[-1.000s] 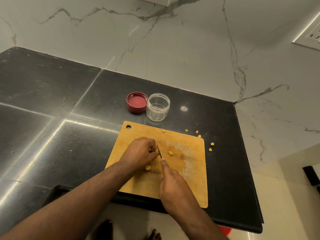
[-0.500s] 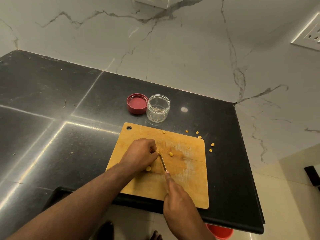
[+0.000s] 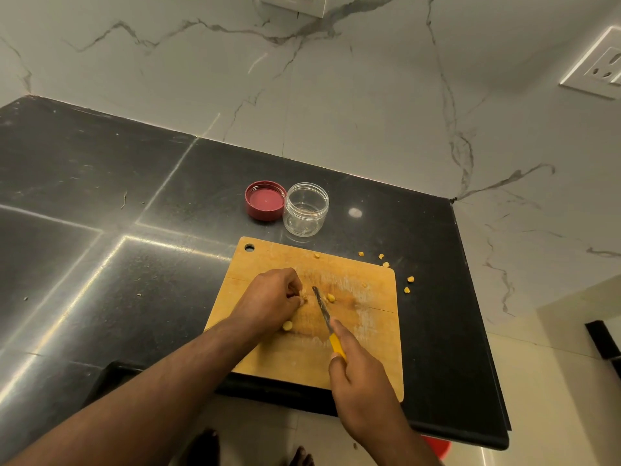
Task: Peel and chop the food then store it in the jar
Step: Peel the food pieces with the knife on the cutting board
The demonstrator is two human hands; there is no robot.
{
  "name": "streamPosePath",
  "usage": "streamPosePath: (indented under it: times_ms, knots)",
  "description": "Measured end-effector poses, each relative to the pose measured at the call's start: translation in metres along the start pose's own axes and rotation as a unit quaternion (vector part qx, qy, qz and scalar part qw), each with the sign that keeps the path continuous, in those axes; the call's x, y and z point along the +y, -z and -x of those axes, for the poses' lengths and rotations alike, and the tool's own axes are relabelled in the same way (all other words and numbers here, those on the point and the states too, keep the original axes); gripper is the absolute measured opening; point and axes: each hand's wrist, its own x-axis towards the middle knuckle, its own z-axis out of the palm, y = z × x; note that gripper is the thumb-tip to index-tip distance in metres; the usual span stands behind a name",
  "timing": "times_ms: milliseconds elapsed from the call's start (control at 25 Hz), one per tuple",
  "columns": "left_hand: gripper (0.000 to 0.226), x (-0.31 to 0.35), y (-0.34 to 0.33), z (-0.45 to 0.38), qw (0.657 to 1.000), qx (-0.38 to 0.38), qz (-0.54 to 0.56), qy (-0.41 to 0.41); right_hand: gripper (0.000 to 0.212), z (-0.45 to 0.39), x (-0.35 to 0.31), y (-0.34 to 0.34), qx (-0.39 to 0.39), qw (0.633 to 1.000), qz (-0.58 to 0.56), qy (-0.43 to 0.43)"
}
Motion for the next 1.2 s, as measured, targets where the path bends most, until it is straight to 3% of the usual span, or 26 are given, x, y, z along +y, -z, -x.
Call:
streamPosePath:
  times_ms: [480, 800, 1200]
  knots:
    - [0.005, 0.003, 0.000, -0.003, 1.000, 0.008, -0.025, -0.012, 0.056, -0.014, -0.008, -0.019, -0.010, 0.988, 0.143, 0.063]
    - [0.004, 0.002, 0.001, -0.006, 0.999, 0.005, -0.044, -0.023, 0.057, -0.034, -0.013, -0.015, -0.038, 0.983, 0.169, 0.053]
    - [0.006, 0.006, 0.002, -0.003, 1.000, 0.013, -0.019, -0.004, 0.059, -0.010, 0.001, -0.024, -0.025, 0.991, 0.124, 0.031]
